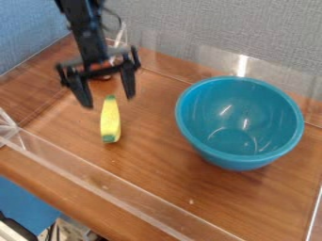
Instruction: Remove the yellow object from the blue bowl and put it on the table
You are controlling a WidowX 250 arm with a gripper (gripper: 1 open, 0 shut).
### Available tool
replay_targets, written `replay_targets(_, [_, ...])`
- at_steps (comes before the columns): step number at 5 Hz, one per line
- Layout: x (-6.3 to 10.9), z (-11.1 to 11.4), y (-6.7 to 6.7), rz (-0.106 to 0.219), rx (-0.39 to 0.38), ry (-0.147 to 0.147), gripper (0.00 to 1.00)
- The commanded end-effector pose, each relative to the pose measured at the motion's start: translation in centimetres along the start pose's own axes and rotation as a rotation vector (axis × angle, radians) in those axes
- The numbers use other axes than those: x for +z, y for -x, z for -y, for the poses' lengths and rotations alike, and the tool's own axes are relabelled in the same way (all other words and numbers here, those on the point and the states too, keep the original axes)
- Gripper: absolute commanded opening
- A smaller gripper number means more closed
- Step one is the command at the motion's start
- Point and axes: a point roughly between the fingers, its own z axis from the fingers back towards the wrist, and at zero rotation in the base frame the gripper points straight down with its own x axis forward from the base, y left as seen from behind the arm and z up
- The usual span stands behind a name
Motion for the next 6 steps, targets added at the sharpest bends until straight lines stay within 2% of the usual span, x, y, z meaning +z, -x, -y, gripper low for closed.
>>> replay_targets(1, [4.4,0.7,-0.7,0.091,0.013,0.049,1.00])
replay_targets(2, [3.6,1.3,0.5,0.116,-0.022,0.049,1.00])
replay_targets(3, [2.0,1.2,0.8,0.125,-0.030,0.037,1.00])
replay_targets(6, [1.8,2.4,-0.3,0.192,-0.087,0.006,1.00])
